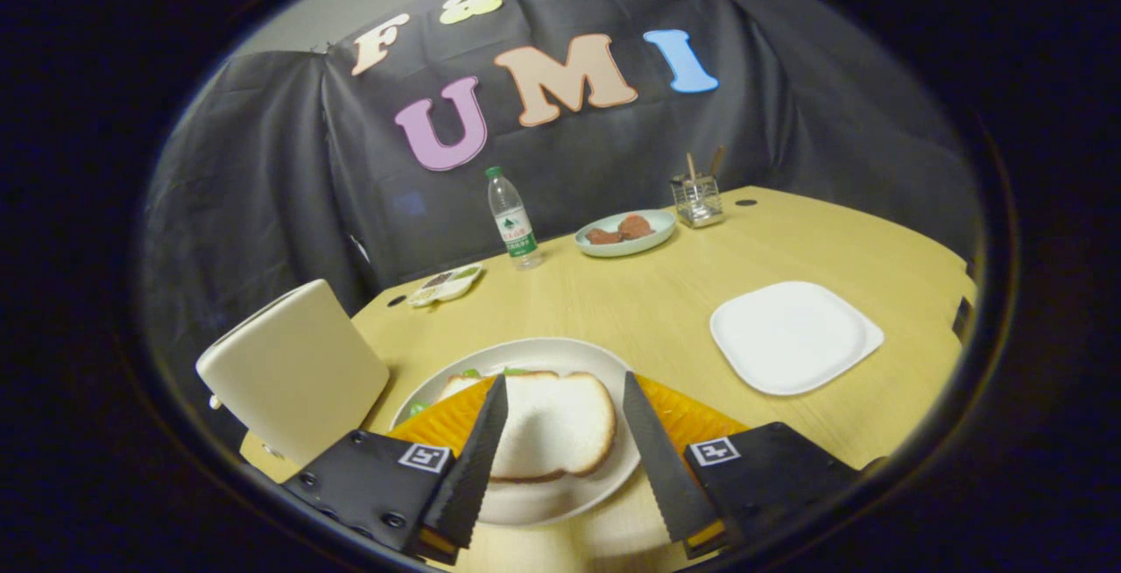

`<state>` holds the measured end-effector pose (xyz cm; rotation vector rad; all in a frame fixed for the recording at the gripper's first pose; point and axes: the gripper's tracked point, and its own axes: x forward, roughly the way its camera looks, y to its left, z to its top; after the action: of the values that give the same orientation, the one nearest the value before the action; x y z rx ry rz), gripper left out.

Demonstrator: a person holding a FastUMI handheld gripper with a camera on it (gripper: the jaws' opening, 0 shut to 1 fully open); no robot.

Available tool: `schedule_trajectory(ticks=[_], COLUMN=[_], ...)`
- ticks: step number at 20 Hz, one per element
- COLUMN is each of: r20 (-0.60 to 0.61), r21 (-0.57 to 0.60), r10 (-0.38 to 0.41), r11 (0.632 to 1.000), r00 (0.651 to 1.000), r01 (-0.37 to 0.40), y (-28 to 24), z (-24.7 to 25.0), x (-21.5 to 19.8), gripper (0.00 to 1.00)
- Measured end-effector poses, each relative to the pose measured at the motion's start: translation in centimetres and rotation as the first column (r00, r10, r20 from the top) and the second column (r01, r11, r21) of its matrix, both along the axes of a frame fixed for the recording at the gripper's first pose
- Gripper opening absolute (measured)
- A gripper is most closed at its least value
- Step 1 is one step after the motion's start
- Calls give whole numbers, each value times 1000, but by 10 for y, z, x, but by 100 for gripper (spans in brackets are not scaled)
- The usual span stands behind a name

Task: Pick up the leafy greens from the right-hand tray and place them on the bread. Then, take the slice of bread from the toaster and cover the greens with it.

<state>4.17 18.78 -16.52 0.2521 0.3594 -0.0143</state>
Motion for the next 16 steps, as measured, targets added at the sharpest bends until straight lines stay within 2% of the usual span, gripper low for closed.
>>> schedule_trajectory(ticks=[6,8,11,16], r20=[182,200,222,264], r21=[-115,-155,-134,-192], r10=[76,89,114,156], r11=[992,986,987,976], r00=[980,976,968,952], r01=[-56,-58,-85,-107], y=[-9,-15,-12,-22], z=[59,70,89,112], x=[9,11,12,24], gripper=[98,98,98,98])
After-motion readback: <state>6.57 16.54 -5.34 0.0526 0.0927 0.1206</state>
